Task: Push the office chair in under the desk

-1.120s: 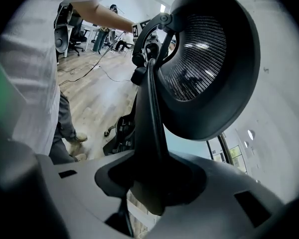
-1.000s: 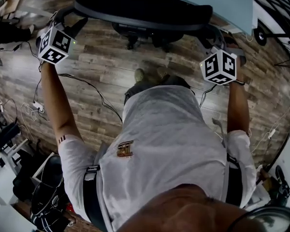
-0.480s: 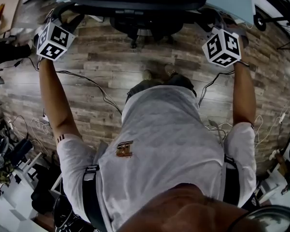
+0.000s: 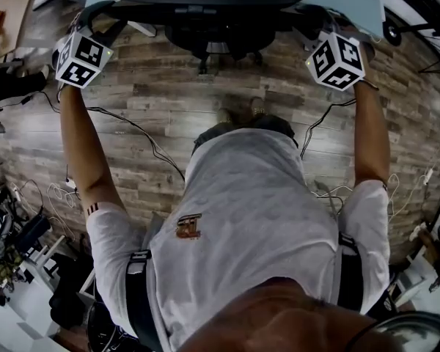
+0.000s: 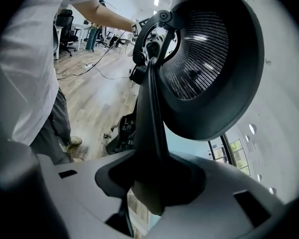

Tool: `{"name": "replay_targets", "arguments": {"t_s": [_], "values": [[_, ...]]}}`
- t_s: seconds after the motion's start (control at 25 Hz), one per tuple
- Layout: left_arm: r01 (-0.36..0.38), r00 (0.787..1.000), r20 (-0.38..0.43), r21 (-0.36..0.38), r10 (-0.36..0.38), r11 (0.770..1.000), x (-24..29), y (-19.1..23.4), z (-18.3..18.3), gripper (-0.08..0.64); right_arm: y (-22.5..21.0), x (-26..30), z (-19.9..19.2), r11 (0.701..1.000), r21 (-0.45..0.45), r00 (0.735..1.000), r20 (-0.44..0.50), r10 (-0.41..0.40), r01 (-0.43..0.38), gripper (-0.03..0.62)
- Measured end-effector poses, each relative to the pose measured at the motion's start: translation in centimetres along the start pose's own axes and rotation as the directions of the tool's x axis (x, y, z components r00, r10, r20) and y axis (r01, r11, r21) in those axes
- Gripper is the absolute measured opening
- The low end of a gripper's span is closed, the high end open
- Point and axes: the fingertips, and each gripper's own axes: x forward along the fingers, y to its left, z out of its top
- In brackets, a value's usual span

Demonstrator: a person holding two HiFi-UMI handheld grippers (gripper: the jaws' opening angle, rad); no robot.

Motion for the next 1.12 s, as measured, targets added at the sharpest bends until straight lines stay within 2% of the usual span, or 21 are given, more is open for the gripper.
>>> {"name": "replay_targets", "arguments": {"t_s": [0.32, 0.48, 0.56, 0.68, 0.76, 0.92, 1.04, 1.12], "values": [[-0.033, 0.999, 0.0, 0.012, 0.033, 0.999, 0.8, 0.6, 0.0, 0.225, -1.0, 1.0, -0.4, 1.0, -0.001, 1.0, -0.005, -0.002, 0.002, 0.158], [-0.113, 0.994, -0.001, 0.02, 0.113, 0.993, 0.8, 0.2, -0.6, 0.23, -1.3, 1.5, -0.6, 0.999, -0.002, 0.999, -0.013, -0.037, 0.037, 0.172], [-0.144, 0.989, -0.021, 0.029, 0.144, 0.989, 0.7, -0.4, -1.3, 0.278, -1.6, 1.5, -1.3, 0.997, 0.003, 0.997, -0.028, -0.072, 0.072, 0.206], [-0.199, 0.98, -0.007, -0.015, 0.199, 0.98, -0.7, -1.0, -2.0, 0.295, -2.0, 0.6, -2.2, 0.993, 0.058, 0.994, -0.024, -0.106, 0.107, 0.23], [-0.258, 0.964, 0.043, -0.099, 0.263, 0.961, -2.7, -1.0, -1.6, 0.295, -2.2, -0.7, -2.7, 0.985, 0.115, 0.991, -0.006, -0.131, 0.131, 0.232], [-0.335, 0.902, 0.175, -0.288, 0.394, 0.897, -6.4, -1.6, 0.9, 0.295, -2.6, -3.1, -3.5, 0.947, 0.254, 0.975, 0.05, -0.215, 0.196, 0.232], [-0.316, 0.857, 0.271, -0.396, 0.438, 0.862, -7.9, -3.0, 3.6, 0.294, -3.1, -5.0, -2.7, 0.896, 0.379, 0.946, 0.128, -0.299, 0.232, 0.232], [-0.274, 0.823, 0.338, -0.468, 0.457, 0.84, -8.7, -3.9, 5.9, 0.293, -3.2, -6.3, -1.6, 0.865, 0.453, 0.921, 0.198, -0.335, 0.218, 0.23]]}}
